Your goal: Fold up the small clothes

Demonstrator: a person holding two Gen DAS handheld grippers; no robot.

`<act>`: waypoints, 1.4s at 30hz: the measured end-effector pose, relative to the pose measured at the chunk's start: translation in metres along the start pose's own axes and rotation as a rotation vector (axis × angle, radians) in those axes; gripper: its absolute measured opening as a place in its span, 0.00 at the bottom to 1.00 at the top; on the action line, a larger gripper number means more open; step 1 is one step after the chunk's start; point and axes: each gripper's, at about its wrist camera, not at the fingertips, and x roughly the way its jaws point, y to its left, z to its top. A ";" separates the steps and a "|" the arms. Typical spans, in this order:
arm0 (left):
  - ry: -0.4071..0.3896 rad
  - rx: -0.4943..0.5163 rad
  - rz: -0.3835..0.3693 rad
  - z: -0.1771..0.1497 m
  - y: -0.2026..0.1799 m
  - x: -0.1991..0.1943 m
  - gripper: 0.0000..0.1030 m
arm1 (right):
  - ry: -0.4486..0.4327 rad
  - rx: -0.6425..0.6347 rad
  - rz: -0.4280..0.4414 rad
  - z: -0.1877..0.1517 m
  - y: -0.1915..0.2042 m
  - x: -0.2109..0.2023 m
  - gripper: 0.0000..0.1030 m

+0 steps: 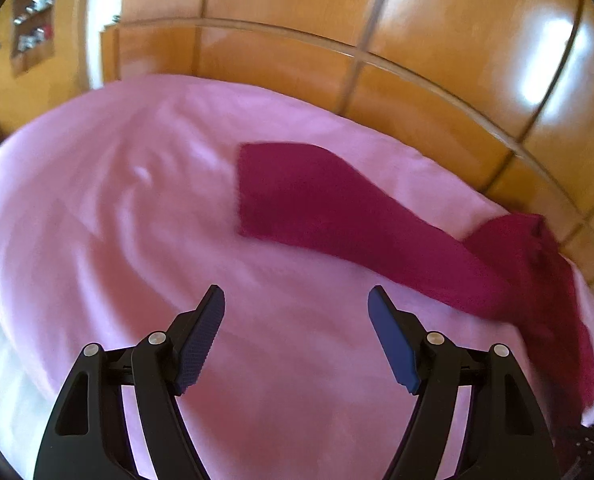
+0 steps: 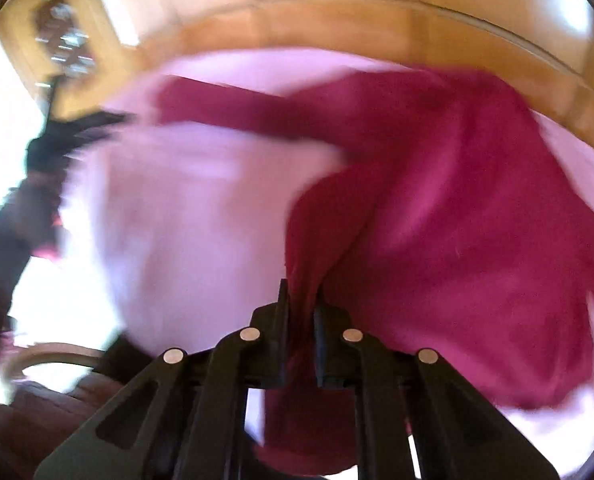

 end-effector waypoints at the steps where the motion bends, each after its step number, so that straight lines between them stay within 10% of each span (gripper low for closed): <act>1: 0.000 0.007 -0.020 -0.003 -0.003 -0.004 0.71 | -0.011 -0.009 0.070 0.007 0.016 0.003 0.08; 9: 0.021 0.050 -0.185 -0.016 -0.022 -0.020 0.76 | 0.035 -0.119 0.427 0.031 0.134 0.046 0.12; 14: 0.070 0.020 -0.194 -0.024 -0.022 -0.009 0.77 | 0.049 -0.183 0.437 0.019 0.122 0.036 0.56; 27: -0.051 0.207 -0.184 0.028 -0.087 -0.006 0.77 | -0.173 0.273 -0.075 0.020 -0.113 -0.072 0.76; 35: 0.092 0.435 -0.109 0.046 -0.168 0.090 0.77 | -0.235 0.352 -0.248 0.075 -0.195 -0.088 0.85; 42: 0.304 0.567 -0.151 0.031 -0.195 0.160 0.74 | -0.128 0.295 -0.294 0.146 -0.220 -0.013 0.86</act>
